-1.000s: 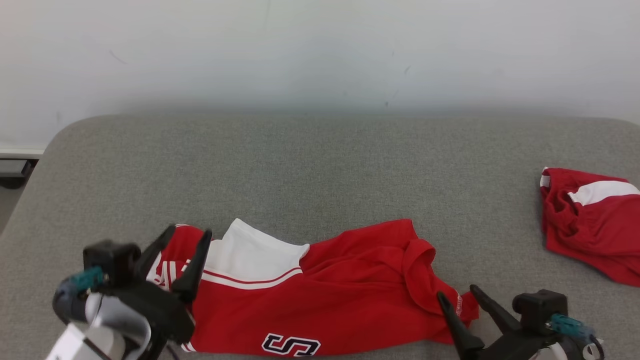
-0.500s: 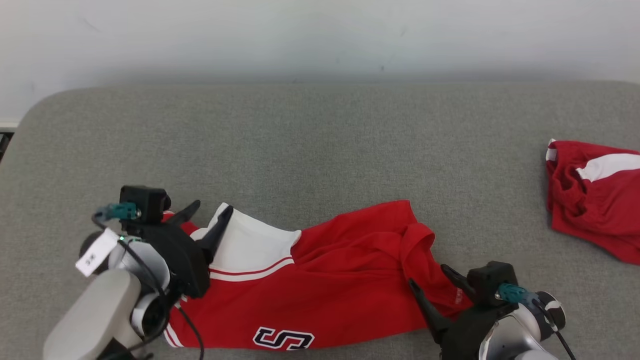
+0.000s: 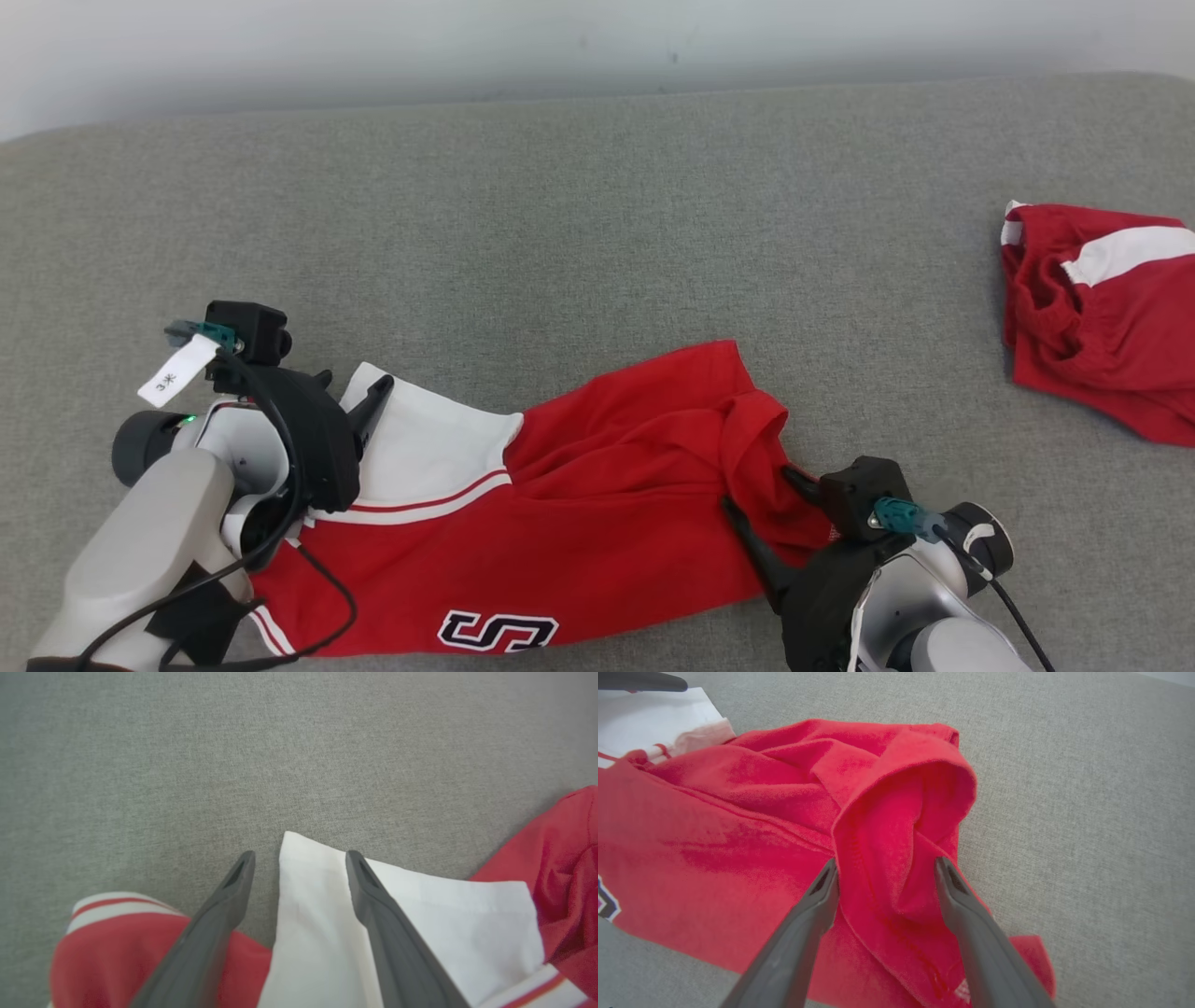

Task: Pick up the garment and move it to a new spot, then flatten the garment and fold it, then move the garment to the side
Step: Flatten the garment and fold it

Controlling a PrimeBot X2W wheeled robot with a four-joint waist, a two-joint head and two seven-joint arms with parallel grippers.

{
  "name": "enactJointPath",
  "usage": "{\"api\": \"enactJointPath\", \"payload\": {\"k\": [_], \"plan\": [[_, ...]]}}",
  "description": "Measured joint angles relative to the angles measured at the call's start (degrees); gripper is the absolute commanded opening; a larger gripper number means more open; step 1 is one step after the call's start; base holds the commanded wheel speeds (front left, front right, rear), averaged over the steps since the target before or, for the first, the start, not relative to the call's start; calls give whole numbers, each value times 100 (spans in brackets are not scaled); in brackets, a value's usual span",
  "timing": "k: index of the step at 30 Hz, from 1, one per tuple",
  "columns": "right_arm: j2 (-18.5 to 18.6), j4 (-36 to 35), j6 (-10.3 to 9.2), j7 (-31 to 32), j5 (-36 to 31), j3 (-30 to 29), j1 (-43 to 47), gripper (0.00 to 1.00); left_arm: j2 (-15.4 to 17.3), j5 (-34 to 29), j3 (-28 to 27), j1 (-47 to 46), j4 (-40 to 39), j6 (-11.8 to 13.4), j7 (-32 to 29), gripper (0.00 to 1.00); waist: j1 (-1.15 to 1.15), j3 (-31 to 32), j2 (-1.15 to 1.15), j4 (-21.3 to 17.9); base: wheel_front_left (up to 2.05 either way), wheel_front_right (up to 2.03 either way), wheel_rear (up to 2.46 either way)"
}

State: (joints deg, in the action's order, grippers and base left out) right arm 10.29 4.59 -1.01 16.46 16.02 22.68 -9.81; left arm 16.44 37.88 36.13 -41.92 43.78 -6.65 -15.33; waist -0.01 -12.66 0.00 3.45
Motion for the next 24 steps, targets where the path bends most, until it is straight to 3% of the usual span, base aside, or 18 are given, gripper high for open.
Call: {"api": "enactJointPath", "payload": {"k": [5, 6, 7, 8, 17, 24], "plan": [[-52, 155, 12, 70, -55, 142, -65, 98, -40, 25, 66, -110, 457, -43, -130, 100, 1, -108, 0, -96, 0, 0, 0], [-60, 193, 26, 73, -66, 160, -101, 93, -30, 1, 136, -146, 544, -44, -132, 67, 1, -120, 0, -110, 0, 0, 0], [-63, 231, 37, 76, -91, 176, -151, 27, -18, -16, 182, -204, 586, -44, -136, 0, 1, -130, 0, -125, 0, 0, 0], [-67, 246, 49, 75, -94, 180, -180, 0, -23, 19, 149, -239, 615, -44, -135, 0, 1, -138, 0, -139, 0, 0, 0], [-91, 313, 51, -90, -1, -47, -248, 0, -300, 301, 71, -456, 829, -49, 157, 0, 1, -103, 0, -76, 0, 0, 0], [-100, 302, 122, -344, 477, -520, -369, 0, -144, 698, -132, -733, 680, -49, 536, 0, 1, 72, 0, -16, 0, 0, 0]]}}
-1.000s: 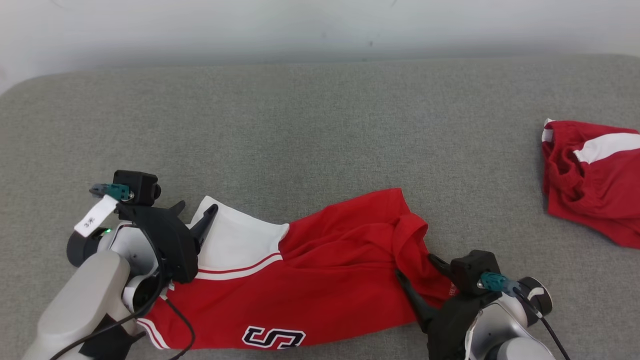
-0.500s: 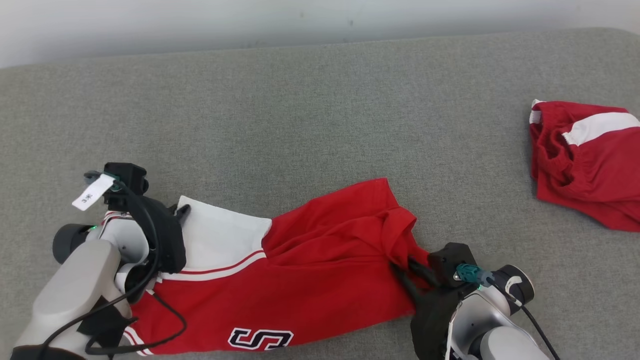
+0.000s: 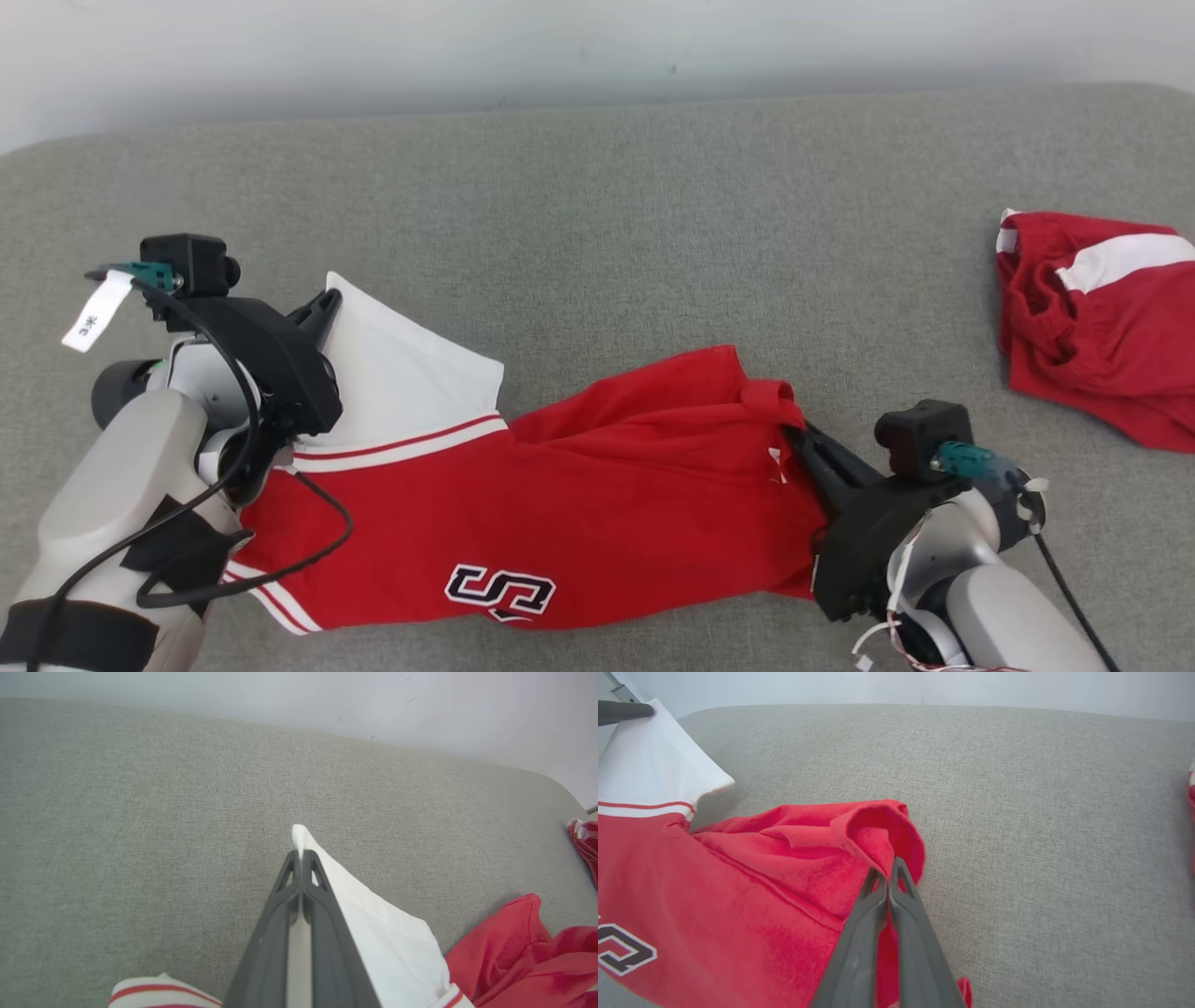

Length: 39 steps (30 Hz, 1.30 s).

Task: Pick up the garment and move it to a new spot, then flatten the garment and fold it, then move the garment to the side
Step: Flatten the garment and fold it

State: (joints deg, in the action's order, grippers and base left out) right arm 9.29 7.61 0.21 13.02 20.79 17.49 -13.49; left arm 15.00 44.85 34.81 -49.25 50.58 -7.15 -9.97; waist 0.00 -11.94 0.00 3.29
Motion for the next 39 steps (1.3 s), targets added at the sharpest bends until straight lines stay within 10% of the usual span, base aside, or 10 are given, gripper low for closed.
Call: {"api": "enactJointPath", "payload": {"k": [22, 32, 39], "plan": [[23, -40, 476, -222, 1448, -898, -681, 0, 412, 405, 94, -294, -857, 0, 1020, 0, 1, 680, 1, 133, 0, 0, 0], [614, 583, 628, 1362, 1415, -68, -946, 0, 1099, 784, 1434, 519, -2268, -1, 102, 0, 1, 637, 1, 135, 0, 0, 0], [457, 1370, 586, 2760, 1734, 160, -2156, 0, 1547, 1568, 1304, 37, -2358, -1, -624, 0, 0, 286, 0, 75, 0, 0, 0]]}}
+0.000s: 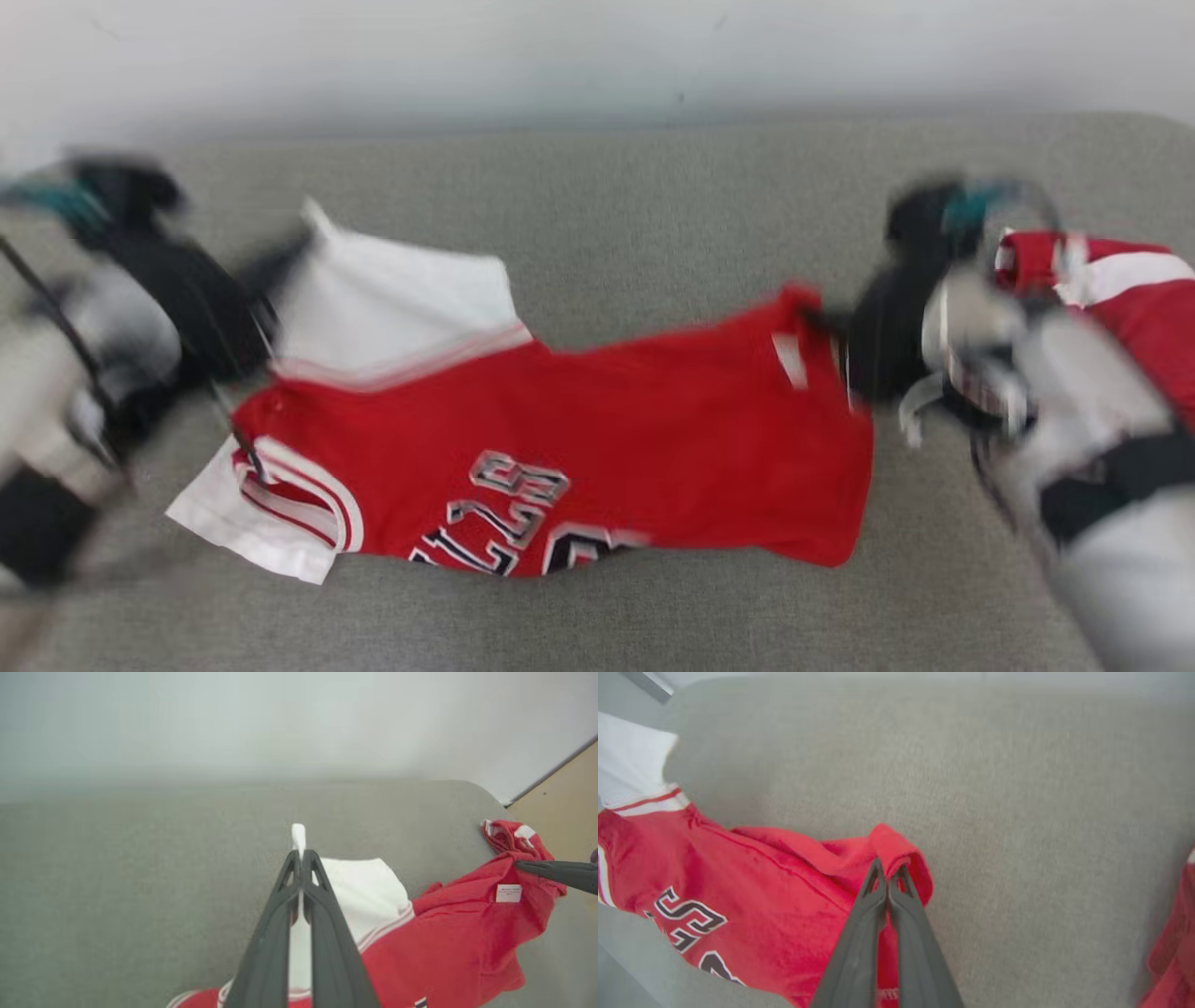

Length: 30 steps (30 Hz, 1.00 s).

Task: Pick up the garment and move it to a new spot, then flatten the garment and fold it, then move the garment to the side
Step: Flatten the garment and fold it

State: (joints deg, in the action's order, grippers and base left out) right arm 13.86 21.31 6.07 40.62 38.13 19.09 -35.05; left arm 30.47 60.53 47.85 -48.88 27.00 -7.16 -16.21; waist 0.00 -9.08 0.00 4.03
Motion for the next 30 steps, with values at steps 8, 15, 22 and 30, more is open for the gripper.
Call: {"api": "enactJointPath", "payload": {"k": [8, 15, 22, 30], "plan": [[-536, 434, -631, -746, -493, -657, -3694, 0, 30, -363, -1368, -2725, 460, 2, 933, 0, 0, -593, 0, -105, 0, 0, 0], [-682, 314, -71, -1967, -299, -669, -3035, 0, 2, -187, -1551, -1964, -270, 1, 2031, 0, -2, -1008, -2, -60, 0, 0, 0], [-483, 416, 32, -2458, -97, -543, -612, 0, 7, -76, -649, 396, -754, 2, 2323, 0, 0, -744, -1, 11, 0, 0, 0], [-377, 319, 65, -2853, 77, -463, 753, 0, 350, -189, 86, 1530, -870, 1, 2383, 0, 1, -201, 0, 65, 0, 0, 0]]}}
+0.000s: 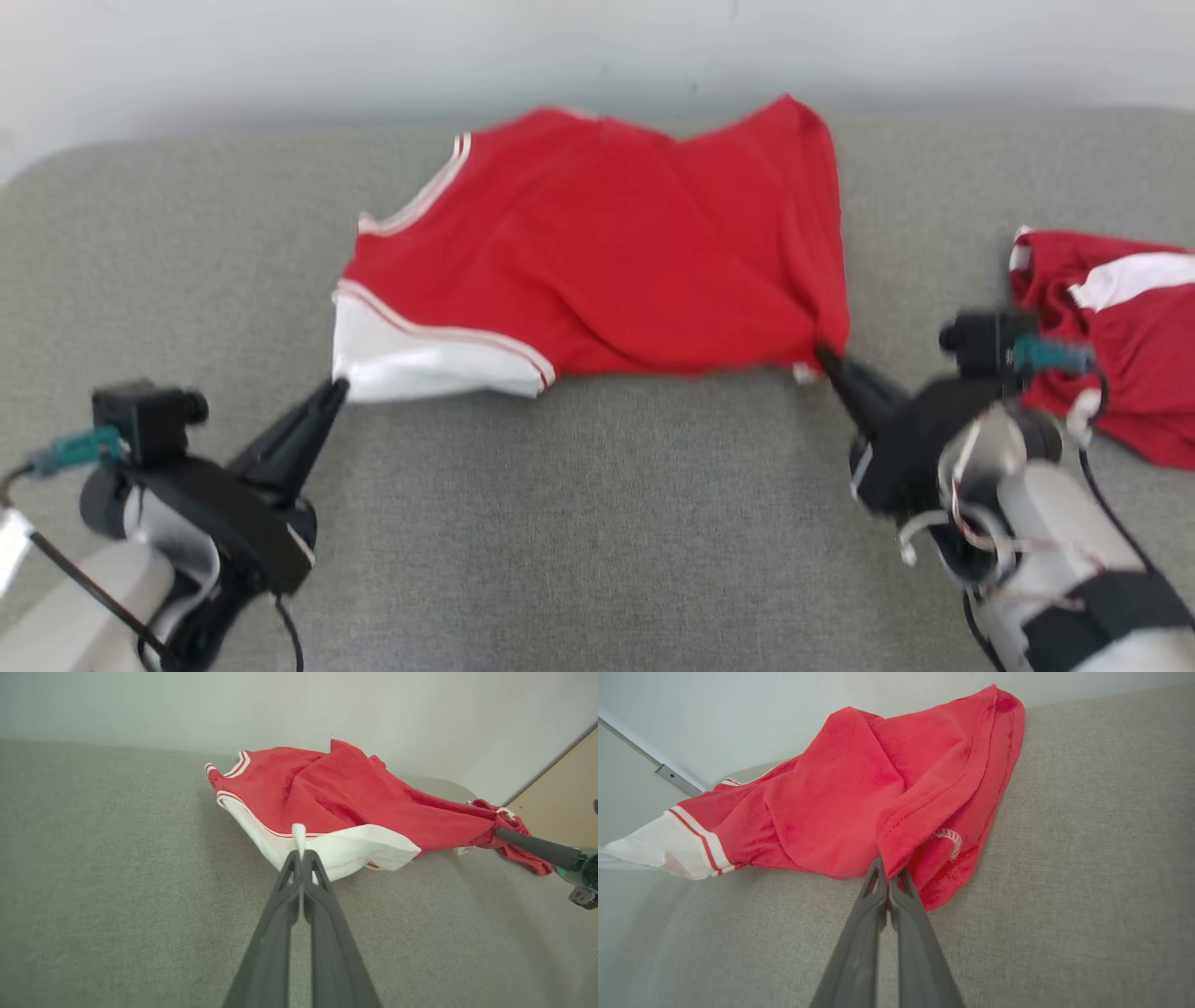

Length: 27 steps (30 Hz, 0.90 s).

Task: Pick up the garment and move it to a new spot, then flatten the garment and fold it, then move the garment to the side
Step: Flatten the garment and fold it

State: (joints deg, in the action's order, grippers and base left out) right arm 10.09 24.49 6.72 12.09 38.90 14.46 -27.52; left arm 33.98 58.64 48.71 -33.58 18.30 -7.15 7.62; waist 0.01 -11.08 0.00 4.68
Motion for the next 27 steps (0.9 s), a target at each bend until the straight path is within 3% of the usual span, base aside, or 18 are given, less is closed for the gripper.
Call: {"api": "enactJointPath", "payload": {"k": [10, 19, 27], "plan": [[494, -97, 35, -9, 434, 129, 1284, 0, 16, -69, 432, 943, 258, 15, -55, 0, 1, 760, 1, 75, 0, 0, 0], [719, -626, 35, 130, 609, 256, 2221, 0, 99, -88, 684, 1566, -119, 350, -205, 0, 0, 1209, 1, 242, 0, 0, 0], [738, -655, 21, 357, 791, 189, 2369, 0, 232, -14, 646, 1754, -266, 570, -309, 0, -1, 1220, 1, 343, 0, 0, 0]]}}
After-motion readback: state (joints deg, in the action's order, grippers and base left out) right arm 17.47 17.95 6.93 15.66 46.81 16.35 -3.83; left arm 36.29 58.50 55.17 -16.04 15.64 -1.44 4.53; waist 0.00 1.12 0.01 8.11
